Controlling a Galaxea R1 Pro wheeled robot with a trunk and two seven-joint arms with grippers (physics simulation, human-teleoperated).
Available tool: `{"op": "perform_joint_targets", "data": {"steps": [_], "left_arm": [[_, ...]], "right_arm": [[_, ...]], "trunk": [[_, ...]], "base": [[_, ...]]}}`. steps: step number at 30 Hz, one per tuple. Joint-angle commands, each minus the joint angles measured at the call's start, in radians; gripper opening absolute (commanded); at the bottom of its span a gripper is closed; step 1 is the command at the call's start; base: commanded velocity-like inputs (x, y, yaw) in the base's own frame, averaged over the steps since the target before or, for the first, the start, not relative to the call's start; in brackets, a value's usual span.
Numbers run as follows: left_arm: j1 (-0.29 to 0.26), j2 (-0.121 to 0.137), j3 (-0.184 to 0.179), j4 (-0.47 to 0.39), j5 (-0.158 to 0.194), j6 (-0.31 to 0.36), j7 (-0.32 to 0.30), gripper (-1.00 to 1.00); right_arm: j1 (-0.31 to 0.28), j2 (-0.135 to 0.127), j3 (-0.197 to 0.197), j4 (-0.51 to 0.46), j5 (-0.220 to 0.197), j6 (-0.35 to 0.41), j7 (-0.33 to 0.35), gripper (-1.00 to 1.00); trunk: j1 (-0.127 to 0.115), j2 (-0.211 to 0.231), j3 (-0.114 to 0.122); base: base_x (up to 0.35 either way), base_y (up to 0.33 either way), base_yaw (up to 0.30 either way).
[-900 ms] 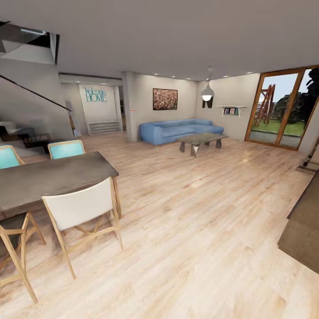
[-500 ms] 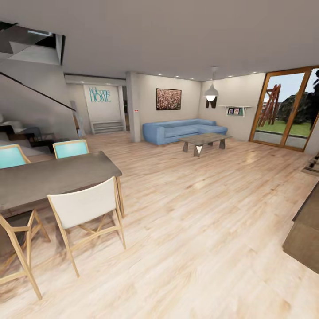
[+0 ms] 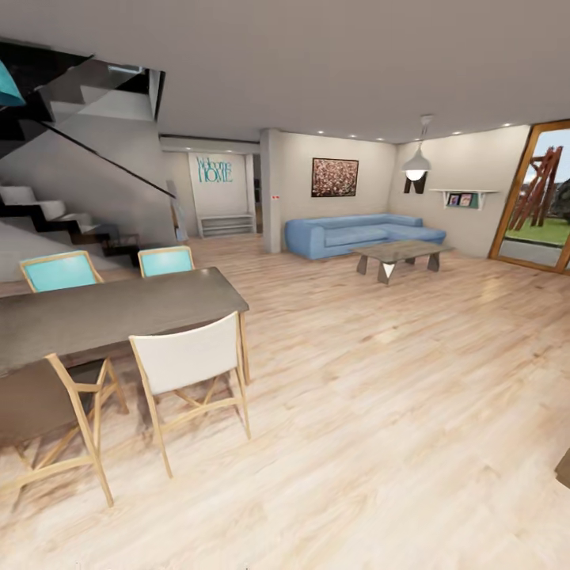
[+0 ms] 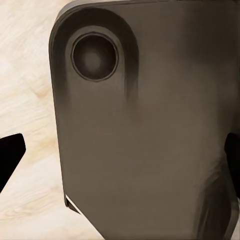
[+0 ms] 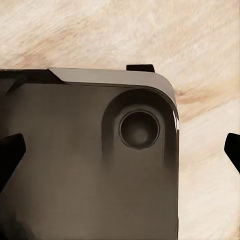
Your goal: In the kitchen, take the popcorn bag from the countertop, put it into the microwave, and heat it until the popcorn is cooked so the cooked popcorn ends up inside the bag.
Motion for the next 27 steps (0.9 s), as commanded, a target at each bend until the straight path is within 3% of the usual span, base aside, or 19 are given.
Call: {"op": "perform_joint_targets", "data": {"steps": [1,5,7,10,18,23,27], "left_arm": [[0.000,0.000,0.000,-0.001,0.000,0.000,0.000,1.00],[-0.001,0.000,0.000,-0.001,0.000,0.000,0.000,1.00],[-0.001,0.000,0.000,-0.001,0.000,0.000,0.000,1.00],[-0.001,0.000,0.000,-0.001,0.000,0.000,0.000,1.00],[-0.001,0.000,0.000,-0.001,0.000,0.000,0.000,1.00],[-0.001,0.000,0.000,-0.001,-0.001,0.000,0.000,1.00],[-0.001,0.000,0.000,-0.001,0.000,0.000,0.000,1.00]], "right_arm": [[0.000,0.000,-0.001,0.001,-0.001,-0.003,0.000,1.00],[0.000,0.000,-0.007,0.005,-0.002,-0.001,-0.004,1.00],[0.000,0.000,-0.032,0.009,-0.005,0.002,-0.006,1.00],[0.000,0.000,-0.046,0.070,-0.005,0.000,-0.007,1.00],[0.000,-0.001,-0.050,0.102,-0.006,0.001,-0.014,1.00],[0.001,-0.001,-0.050,0.124,-0.005,-0.001,-0.117,1.00],[0.001,-0.001,-0.050,0.126,-0.005,-0.001,-0.130,1.00]], "trunk": [[0.000,0.000,-0.001],[0.000,0.000,-0.001],[0.000,0.000,-0.001],[0.000,0.000,-0.001],[0.000,0.000,-0.001],[0.000,0.000,0.000],[0.000,0.000,0.001]], "base": [[0.000,0.000,0.265],[0.000,0.000,0.265],[0.000,0.000,0.265],[0.000,0.000,0.265],[0.000,0.000,0.265],[0.000,0.000,0.266],[0.000,0.000,0.265]]}}
